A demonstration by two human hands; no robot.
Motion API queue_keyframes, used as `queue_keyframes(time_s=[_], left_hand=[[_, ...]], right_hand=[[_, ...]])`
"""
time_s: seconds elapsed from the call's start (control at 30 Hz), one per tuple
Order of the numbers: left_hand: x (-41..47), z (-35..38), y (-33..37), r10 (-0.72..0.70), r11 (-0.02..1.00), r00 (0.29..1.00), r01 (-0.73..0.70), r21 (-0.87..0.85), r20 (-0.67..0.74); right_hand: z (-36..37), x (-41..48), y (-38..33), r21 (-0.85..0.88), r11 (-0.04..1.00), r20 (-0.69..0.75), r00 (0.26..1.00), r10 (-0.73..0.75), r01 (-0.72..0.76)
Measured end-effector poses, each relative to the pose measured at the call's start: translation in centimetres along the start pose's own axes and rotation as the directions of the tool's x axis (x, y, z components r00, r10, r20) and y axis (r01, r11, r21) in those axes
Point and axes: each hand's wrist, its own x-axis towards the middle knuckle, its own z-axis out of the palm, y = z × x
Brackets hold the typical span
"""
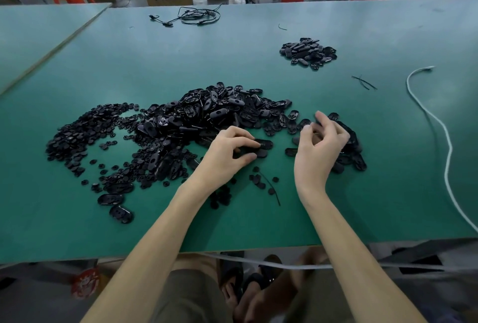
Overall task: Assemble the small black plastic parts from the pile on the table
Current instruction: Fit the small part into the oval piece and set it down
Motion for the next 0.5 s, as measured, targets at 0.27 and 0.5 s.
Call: queue_keyframes(time_s=[0.27,0.5], left_hand=[[0.11,0.19,0.02,-0.072,0.997,0.996,0.07,-0.033,-0.053],[0.04,-0.08,0.35,-0.069,0.995,0.996,0.065,-0.075,-0.051]], right_hand=[[0.02,0.04,0.08,-0.027,1.0,0.0,1.0,0.013,-0.013],[0.21,-0.52,0.06,-0.227,0.947,0.306,0.94,-0.152,0.227]])
